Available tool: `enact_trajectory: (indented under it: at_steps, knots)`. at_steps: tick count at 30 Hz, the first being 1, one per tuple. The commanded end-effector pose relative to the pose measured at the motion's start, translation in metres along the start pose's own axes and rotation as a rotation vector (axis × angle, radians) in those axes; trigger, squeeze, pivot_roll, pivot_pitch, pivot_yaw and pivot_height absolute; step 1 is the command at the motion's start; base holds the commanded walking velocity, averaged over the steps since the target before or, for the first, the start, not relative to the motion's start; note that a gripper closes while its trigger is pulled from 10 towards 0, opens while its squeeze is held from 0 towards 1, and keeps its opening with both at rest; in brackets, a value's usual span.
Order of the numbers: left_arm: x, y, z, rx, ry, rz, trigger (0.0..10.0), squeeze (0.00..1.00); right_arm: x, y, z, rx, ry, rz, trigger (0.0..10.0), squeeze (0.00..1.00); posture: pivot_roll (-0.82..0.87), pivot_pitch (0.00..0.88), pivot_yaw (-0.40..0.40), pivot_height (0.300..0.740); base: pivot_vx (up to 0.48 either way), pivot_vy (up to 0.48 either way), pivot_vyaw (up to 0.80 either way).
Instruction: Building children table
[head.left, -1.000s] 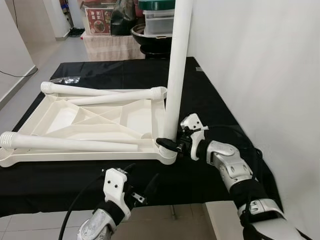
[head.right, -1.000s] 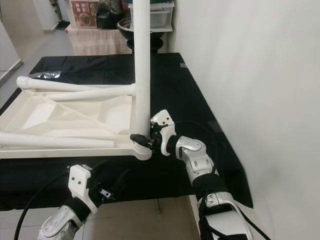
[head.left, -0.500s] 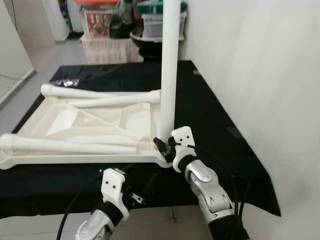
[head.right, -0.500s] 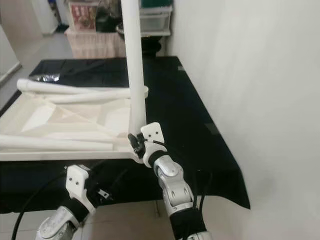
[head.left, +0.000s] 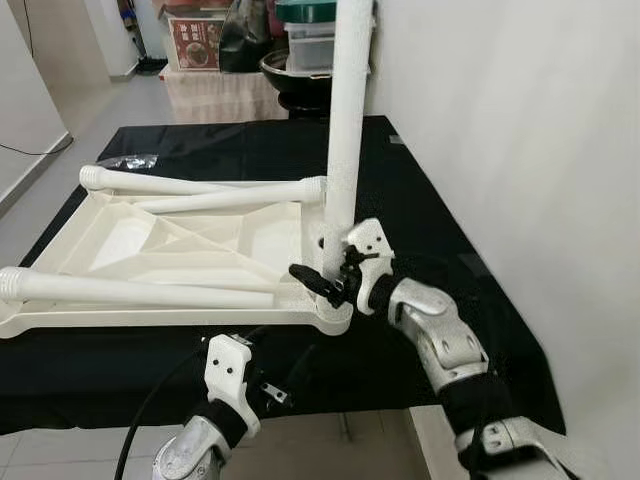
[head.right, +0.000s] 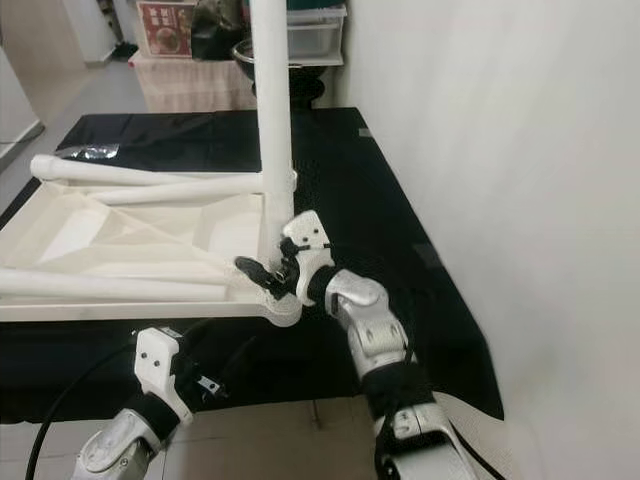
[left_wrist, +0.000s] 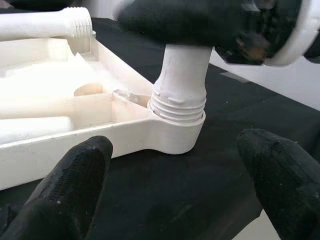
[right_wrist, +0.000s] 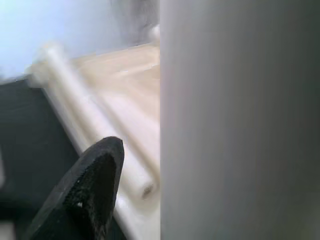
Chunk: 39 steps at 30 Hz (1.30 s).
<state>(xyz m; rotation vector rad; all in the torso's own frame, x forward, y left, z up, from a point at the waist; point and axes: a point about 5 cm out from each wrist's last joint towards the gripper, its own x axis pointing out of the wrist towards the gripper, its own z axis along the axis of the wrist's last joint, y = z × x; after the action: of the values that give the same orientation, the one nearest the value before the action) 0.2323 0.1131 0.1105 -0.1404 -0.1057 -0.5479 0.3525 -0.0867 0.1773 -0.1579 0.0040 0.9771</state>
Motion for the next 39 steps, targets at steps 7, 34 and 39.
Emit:
enact_trajectory:
  at_steps: [7,34,39]
  knots:
    - [-0.002,0.000,-0.003,0.001,0.009,0.012,10.0,0.00,0.004,-0.005,0.004,-0.006,0.021,0.180,3.1,0.00,0.05,0.073,-0.032,0.740,0.000,0.000,0.00]
    - [-0.004,-0.002,-0.005,-0.008,0.014,0.004,10.0,0.00,0.009,0.030,-0.050,0.195,0.113,-0.507,0.0,0.00,0.03,0.066,-0.035,0.740,0.000,0.000,0.00]
    - [-0.003,-0.002,-0.005,-0.008,0.007,0.011,10.0,0.00,0.020,0.021,-0.041,0.161,0.100,-0.458,10.0,0.00,0.04,0.067,-0.045,0.740,0.000,0.000,0.00]
